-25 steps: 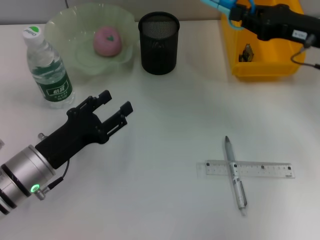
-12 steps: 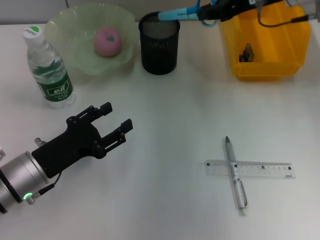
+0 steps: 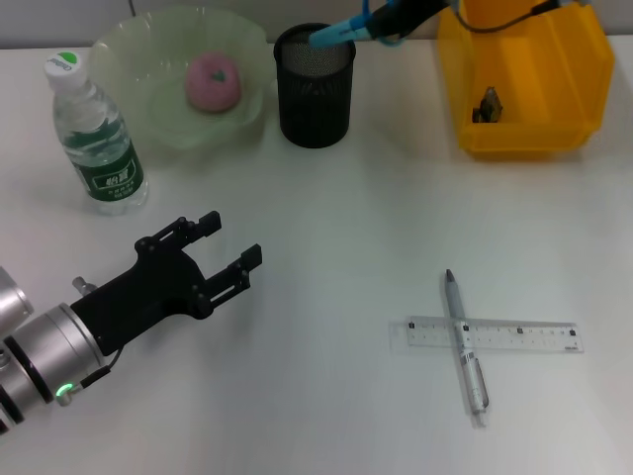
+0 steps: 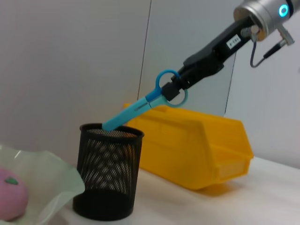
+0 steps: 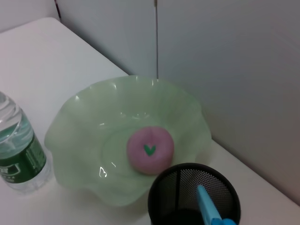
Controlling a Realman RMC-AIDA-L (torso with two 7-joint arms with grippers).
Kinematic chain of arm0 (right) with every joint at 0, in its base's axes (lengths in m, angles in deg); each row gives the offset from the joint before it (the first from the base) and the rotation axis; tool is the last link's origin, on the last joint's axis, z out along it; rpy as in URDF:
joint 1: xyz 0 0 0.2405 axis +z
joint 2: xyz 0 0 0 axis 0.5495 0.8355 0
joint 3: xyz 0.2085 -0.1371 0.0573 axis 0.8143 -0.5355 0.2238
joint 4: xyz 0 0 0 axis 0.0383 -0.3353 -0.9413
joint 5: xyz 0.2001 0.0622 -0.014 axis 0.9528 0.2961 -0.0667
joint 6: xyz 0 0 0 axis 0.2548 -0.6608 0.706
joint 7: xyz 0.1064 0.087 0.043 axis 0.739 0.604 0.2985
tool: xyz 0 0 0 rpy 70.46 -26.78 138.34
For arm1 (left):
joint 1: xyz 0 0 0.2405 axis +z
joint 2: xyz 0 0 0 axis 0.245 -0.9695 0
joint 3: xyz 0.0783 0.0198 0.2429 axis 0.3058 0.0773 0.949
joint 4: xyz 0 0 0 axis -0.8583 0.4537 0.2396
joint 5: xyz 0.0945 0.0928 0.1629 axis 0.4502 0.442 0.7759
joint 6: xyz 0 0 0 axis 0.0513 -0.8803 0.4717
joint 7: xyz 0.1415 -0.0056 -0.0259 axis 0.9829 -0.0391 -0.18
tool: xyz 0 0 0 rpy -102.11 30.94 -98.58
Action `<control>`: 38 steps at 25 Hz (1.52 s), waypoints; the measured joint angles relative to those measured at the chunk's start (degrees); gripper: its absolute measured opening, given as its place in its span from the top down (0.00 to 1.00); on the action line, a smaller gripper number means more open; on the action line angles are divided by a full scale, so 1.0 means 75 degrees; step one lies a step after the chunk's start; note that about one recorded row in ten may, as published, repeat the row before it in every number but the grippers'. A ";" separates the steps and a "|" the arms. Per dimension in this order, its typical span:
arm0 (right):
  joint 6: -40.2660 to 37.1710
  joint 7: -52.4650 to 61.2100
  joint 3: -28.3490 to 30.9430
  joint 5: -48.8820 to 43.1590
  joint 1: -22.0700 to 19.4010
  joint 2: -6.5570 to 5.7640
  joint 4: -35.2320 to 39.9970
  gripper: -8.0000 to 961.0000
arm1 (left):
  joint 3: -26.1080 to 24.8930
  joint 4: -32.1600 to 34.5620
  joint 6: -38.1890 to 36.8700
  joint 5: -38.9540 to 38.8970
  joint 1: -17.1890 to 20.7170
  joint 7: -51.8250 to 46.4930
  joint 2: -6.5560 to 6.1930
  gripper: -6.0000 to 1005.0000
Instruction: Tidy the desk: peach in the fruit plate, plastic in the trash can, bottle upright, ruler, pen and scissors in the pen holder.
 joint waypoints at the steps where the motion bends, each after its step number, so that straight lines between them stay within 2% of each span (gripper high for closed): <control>1: 0.0000 0.0000 0.0000 0.0000 0.0000 0.0000 0.0000 0.91 | 0.0000 0.0000 0.0000 0.0000 0.0000 0.0000 0.0000 0.29; 8: 0.0506 0.0120 -0.0411 -0.0293 0.0393 0.0168 -0.0454 0.91 | -0.0038 0.0002 0.0042 -0.0027 0.0009 0.0002 -0.0014 0.29; 9: 0.0637 0.0195 -0.0414 -0.0510 0.0466 0.0233 -0.0511 0.91 | -0.0048 0.0004 0.0052 -0.0039 0.0022 0.0002 -0.0013 0.29; 10: 0.0637 0.0195 -0.0414 -0.0510 0.0466 0.0233 -0.0511 0.91 | -0.0048 0.0004 0.0052 -0.0039 0.0022 0.0002 -0.0013 0.29; 11: 0.0740 0.0216 -0.0416 -0.0619 0.0502 0.0309 -0.0531 0.91 | -0.0052 0.0004 0.0060 -0.0042 0.0039 0.0002 -0.0007 0.29; 16: 0.0877 0.0218 -0.0430 -0.0897 0.0536 0.0464 -0.0515 0.90 | -0.0053 -0.0037 0.0061 -0.0042 0.0069 0.0002 -0.0002 0.29; 29: 0.1145 0.0218 -0.0431 -0.0909 0.0240 0.0596 -0.0157 0.85 | -0.0051 -0.0039 -0.0012 -0.0039 0.0108 -0.0072 -0.0001 0.29; 32: 0.1163 0.0216 -0.0431 -0.0883 0.0053 0.0660 0.0182 0.61 | -0.0051 -0.0039 -0.0040 -0.0039 0.0120 -0.0087 -0.0007 0.29; 36: 0.1047 0.0232 -0.0428 -0.0700 -0.0281 0.0681 0.0729 0.41 | -0.0021 -0.0039 -0.0069 -0.0014 0.0124 -0.0096 -0.0027 0.29; 38: 0.0923 0.0237 -0.0438 -0.0495 -0.0486 0.0682 0.1009 0.36 | -0.0001 -0.0033 -0.0080 0.0007 0.0124 -0.0097 -0.0036 0.29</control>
